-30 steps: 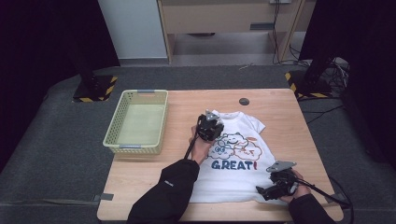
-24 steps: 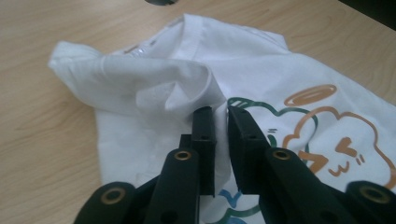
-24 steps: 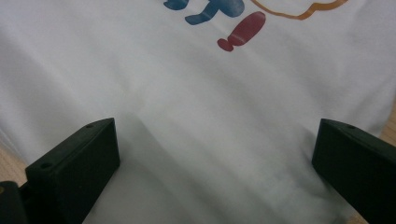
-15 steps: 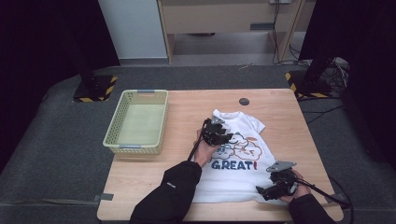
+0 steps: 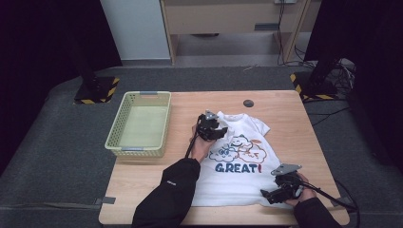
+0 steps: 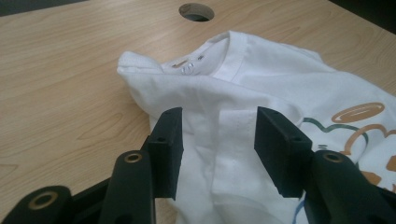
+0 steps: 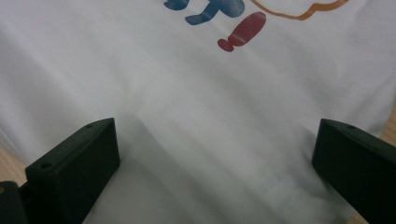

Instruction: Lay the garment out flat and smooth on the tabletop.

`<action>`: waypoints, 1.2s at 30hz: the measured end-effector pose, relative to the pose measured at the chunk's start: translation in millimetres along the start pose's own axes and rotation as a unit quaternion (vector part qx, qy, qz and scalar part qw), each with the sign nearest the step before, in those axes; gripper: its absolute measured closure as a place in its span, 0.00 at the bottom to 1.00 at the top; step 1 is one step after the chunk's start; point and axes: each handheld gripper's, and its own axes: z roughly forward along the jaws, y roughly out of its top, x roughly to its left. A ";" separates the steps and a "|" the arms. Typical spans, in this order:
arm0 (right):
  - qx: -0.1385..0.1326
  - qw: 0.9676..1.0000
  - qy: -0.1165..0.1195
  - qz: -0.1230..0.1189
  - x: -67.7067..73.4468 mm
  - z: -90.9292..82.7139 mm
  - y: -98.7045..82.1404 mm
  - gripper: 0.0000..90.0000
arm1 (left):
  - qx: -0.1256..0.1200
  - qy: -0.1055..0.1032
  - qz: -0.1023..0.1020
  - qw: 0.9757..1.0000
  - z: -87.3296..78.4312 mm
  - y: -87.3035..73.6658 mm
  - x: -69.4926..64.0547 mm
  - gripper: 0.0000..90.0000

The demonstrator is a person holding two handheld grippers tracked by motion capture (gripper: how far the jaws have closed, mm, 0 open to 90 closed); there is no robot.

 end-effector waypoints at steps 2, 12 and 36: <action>0.000 1.000 0.000 0.000 0.0 0.0 0.0 0.01 | 0.003 -0.007 0.002 1.000 5.6 -1.7 -0.4 0.58; -0.001 1.000 0.001 -0.001 0.1 -0.1 -0.1 0.01 | 0.028 -0.010 0.029 0.999 27.6 -6.8 -7.8 0.62; -0.001 1.000 0.001 -0.001 0.1 -0.1 -0.1 0.01 | 0.039 0.016 0.081 0.996 12.5 -7.8 -27.0 0.97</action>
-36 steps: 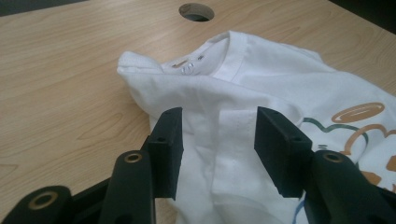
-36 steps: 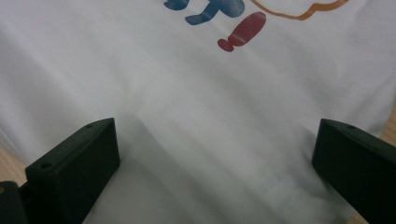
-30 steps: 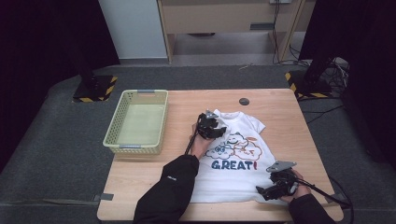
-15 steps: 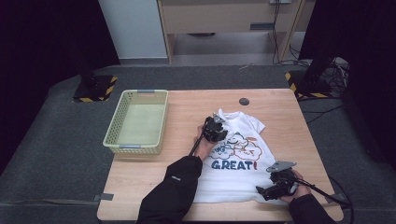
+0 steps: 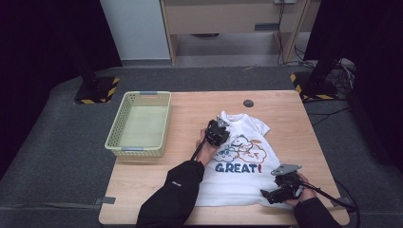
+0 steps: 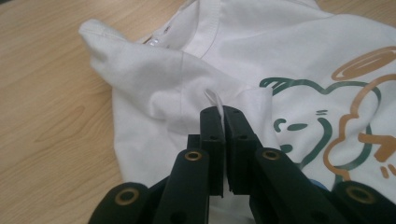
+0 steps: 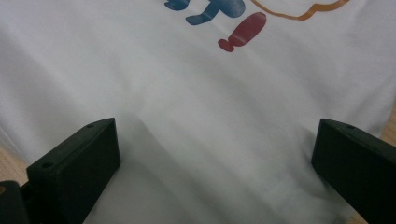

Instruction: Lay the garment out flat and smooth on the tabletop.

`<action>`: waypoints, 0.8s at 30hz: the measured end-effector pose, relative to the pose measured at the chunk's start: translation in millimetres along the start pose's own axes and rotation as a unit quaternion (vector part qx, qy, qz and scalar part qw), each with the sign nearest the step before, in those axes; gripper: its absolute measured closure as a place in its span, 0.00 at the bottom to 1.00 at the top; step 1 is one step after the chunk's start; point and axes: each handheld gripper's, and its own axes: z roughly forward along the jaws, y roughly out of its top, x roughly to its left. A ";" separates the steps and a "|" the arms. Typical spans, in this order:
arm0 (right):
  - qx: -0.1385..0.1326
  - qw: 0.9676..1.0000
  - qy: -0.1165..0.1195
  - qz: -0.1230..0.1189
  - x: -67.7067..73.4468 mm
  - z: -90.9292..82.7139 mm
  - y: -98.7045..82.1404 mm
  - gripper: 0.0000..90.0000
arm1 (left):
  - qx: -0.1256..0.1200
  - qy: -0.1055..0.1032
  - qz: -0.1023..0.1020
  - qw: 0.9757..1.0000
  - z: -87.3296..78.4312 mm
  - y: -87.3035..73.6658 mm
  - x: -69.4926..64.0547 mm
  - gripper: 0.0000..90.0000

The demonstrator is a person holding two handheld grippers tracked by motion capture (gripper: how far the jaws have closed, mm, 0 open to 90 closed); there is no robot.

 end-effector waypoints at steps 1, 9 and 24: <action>0.000 1.000 0.000 0.000 0.1 0.0 0.0 0.01 | -0.002 0.001 0.002 1.000 -2.5 1.0 -0.3 0.97; 0.000 1.000 0.000 0.000 0.0 0.0 0.0 0.01 | -0.039 0.014 0.001 0.999 -33.7 12.1 4.4 0.97; -0.001 1.000 -0.001 0.003 0.4 0.1 -0.2 0.01 | -0.035 0.144 -0.095 0.984 -97.5 -14.9 76.4 0.97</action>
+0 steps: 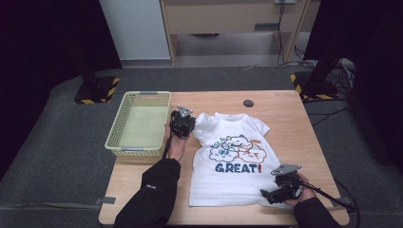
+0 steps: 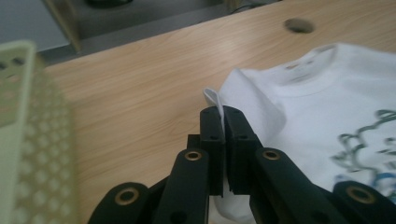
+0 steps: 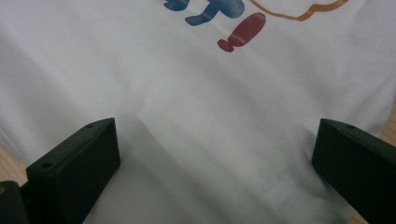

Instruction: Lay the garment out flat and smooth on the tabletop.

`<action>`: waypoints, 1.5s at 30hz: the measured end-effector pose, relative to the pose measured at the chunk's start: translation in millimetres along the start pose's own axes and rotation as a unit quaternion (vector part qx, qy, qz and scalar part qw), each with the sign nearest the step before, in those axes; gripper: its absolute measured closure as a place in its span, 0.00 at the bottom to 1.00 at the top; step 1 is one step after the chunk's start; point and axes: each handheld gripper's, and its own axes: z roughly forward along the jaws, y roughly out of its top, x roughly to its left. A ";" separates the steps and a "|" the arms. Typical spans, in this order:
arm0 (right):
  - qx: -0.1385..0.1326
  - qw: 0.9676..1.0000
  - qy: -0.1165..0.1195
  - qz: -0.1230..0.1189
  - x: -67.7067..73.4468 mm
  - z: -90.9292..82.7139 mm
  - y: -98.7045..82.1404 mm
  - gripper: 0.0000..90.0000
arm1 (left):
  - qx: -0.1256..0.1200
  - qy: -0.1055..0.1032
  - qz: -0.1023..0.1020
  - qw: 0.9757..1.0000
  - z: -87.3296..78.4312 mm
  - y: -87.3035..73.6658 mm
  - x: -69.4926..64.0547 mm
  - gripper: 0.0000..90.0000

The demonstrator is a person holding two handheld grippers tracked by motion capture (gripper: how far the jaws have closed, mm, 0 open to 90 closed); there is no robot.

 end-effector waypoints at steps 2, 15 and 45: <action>0.000 1.000 0.000 0.000 0.0 0.0 0.0 0.01 | 0.015 0.016 -0.006 1.000 1.7 -5.0 6.9 0.97; 0.006 1.000 -0.001 0.007 0.1 -1.5 1.0 0.03 | 0.018 0.058 -0.015 0.998 -3.3 -5.8 19.6 0.73; 0.001 1.000 0.001 0.004 1.9 0.1 0.9 0.02 | 0.053 0.028 0.052 0.997 63.4 -38.6 -32.6 0.47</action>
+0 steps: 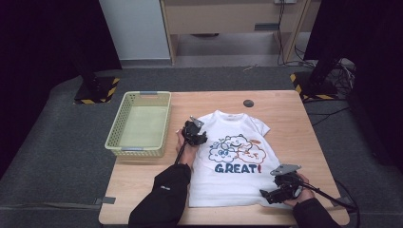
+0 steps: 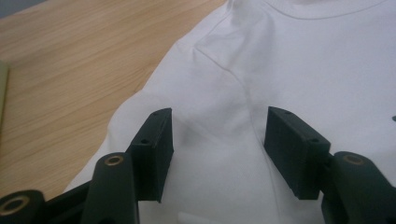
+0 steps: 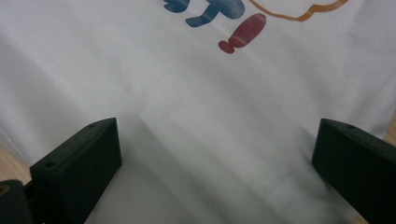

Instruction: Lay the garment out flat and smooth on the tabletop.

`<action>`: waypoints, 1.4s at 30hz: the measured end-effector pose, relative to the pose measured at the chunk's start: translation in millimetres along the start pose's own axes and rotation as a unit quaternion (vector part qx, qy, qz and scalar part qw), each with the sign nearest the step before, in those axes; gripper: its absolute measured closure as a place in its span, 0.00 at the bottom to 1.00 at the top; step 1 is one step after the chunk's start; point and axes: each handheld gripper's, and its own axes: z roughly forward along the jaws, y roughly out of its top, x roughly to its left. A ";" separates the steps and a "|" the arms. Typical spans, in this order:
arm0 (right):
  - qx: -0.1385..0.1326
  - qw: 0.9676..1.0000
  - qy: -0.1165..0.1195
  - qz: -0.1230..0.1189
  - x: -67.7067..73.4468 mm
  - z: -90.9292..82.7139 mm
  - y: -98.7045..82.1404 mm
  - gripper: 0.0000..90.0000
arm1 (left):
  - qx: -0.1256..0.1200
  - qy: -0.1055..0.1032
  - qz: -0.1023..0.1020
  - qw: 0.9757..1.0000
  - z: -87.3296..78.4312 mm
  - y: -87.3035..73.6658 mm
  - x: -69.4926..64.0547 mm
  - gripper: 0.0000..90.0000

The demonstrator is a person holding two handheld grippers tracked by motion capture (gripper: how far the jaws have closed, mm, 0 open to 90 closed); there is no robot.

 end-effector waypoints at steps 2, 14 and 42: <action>0.003 1.000 0.000 -0.001 0.6 -0.7 -0.3 0.02 | -0.002 0.010 0.007 1.000 1.6 0.9 0.2 0.44; 0.008 1.000 0.002 -0.002 1.4 -2.6 -1.3 0.02 | 0.011 -0.048 -0.038 0.998 -16.0 1.7 16.1 0.30; -0.038 0.999 -0.012 0.022 -9.1 -22.4 8.2 0.03 | 0.048 -0.068 0.038 0.996 -91.5 -27.9 26.0 0.15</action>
